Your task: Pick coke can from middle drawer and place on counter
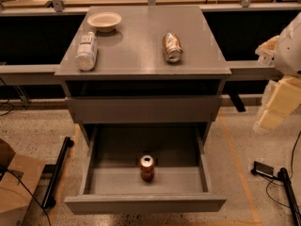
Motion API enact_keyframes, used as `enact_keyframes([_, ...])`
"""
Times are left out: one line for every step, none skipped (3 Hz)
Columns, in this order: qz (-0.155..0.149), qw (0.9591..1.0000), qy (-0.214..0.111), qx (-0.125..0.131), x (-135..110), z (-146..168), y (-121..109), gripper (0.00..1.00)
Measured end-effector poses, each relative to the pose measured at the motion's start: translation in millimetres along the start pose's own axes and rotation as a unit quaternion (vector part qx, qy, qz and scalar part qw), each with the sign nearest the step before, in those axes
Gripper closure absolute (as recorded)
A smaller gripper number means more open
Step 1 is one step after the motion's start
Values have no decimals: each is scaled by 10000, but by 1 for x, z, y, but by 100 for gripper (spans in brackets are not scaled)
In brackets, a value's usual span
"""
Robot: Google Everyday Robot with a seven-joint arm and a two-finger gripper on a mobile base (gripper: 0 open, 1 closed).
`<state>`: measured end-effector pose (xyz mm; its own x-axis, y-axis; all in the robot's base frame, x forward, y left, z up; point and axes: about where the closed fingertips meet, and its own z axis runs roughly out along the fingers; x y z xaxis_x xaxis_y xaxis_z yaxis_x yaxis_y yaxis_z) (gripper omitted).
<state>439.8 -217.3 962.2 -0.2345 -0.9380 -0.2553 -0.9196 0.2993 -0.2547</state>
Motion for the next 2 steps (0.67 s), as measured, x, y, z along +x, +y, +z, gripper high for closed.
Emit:
enact_keyframes([330, 9990, -310, 17, 16, 46, -1, 0])
enact_keyframes([789, 9956, -470, -210, 32, 110, -8, 0])
